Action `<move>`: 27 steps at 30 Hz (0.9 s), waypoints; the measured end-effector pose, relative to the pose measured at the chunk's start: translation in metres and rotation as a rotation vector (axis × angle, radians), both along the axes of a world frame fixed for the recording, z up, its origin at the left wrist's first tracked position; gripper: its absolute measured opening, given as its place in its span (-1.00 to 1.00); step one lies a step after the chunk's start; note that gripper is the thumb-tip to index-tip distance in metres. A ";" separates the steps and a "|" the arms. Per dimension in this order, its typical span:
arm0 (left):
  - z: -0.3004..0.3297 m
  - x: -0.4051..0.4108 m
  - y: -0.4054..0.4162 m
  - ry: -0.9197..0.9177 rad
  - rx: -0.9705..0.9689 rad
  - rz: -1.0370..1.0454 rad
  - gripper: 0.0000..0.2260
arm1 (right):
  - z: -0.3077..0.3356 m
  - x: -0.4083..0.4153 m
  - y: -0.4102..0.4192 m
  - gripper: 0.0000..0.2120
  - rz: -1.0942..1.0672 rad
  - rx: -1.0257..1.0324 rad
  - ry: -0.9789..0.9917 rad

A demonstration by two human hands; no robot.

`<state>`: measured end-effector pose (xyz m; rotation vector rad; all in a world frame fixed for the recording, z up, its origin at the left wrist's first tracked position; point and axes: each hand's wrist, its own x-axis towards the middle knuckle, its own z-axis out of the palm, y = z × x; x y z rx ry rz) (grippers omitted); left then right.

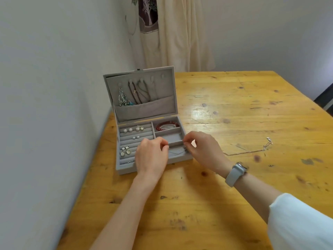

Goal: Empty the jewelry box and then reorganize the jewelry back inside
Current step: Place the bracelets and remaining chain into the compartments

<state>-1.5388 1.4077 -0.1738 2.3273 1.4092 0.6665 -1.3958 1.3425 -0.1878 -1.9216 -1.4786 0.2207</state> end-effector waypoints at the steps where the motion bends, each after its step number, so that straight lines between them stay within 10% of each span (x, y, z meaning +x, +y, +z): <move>1: -0.003 0.001 0.001 0.024 0.005 -0.007 -0.85 | 0.001 0.000 0.000 -0.90 0.007 0.001 -0.040; 17: -0.007 0.000 -0.018 0.120 0.175 -0.147 -0.80 | -0.001 0.020 -0.017 -0.86 0.080 0.013 -0.052; 27: -0.029 0.070 -0.085 0.005 0.144 -0.503 -0.66 | -0.007 0.108 -0.090 -0.75 -0.250 -0.194 -0.142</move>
